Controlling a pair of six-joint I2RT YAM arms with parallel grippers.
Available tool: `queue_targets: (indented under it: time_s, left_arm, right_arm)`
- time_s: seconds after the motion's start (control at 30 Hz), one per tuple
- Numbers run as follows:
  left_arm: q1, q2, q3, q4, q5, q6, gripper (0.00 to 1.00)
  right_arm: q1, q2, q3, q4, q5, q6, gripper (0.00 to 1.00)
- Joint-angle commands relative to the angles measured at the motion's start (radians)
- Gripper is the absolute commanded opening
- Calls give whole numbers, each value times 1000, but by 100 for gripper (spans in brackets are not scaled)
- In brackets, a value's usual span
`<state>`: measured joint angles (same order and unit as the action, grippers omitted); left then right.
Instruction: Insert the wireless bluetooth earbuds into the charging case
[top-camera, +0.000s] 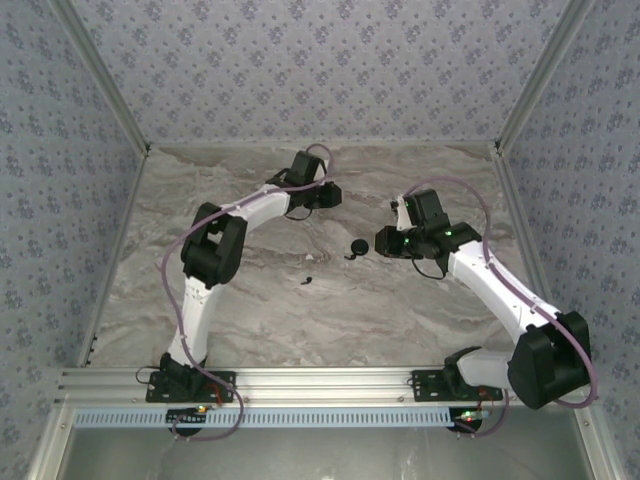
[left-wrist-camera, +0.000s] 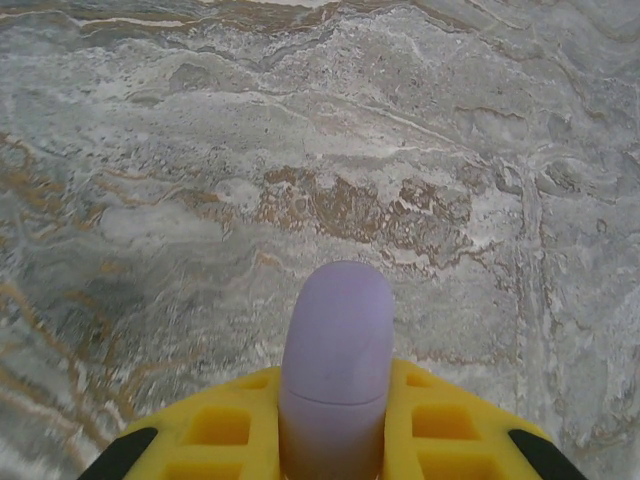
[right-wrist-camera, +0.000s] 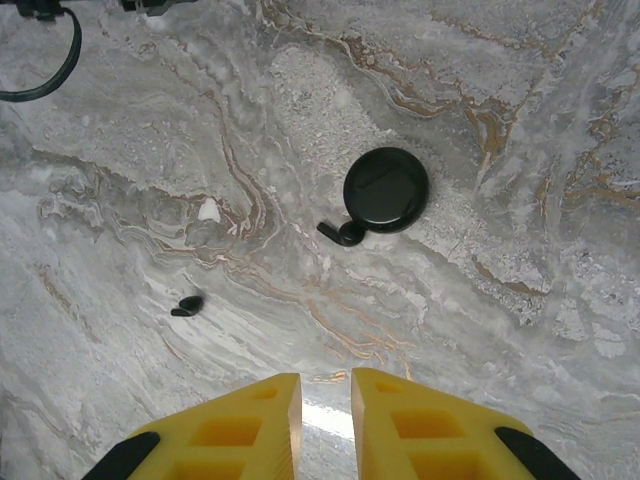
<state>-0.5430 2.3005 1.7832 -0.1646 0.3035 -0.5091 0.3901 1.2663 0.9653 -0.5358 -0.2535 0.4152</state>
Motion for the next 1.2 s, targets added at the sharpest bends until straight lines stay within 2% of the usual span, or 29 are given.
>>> queue_targets:
  time_s: [0.0,0.2,0.43,0.5,0.6,0.73,0.9,1.07,1.17]
  left_arm:
    - [14,49,74,-35,32,-20,11]
    - [19,102,124,-65,30,-23,13]
    - [24,152,198,-152,-5,-32,24]
    - [25,154,197,-157,-17,-31,35]
    - [26,152,204,-170,-33,-15,41]
    - [29,136,211,-199,-65,21,50]
    - [36,84,214,-235,-108,76,57]
    - [37,-11,173,-254,-147,125,58]
    - [36,-104,67,-221,-149,130,58]
  right_arm:
    - [-5,7,21,-22,-4,19,21]
    - [-5,11,26,-28,7,19,21]
    - [-5,20,27,-31,17,18,22]
    - [-5,23,27,-33,22,19,22]
    - [-4,29,26,-36,27,14,24]
    - [-5,48,34,-45,29,2,31]
    - [-8,87,66,-86,57,-39,43]
    - [-9,168,128,-118,49,-112,51]
    - [-9,236,172,-133,40,-159,54]
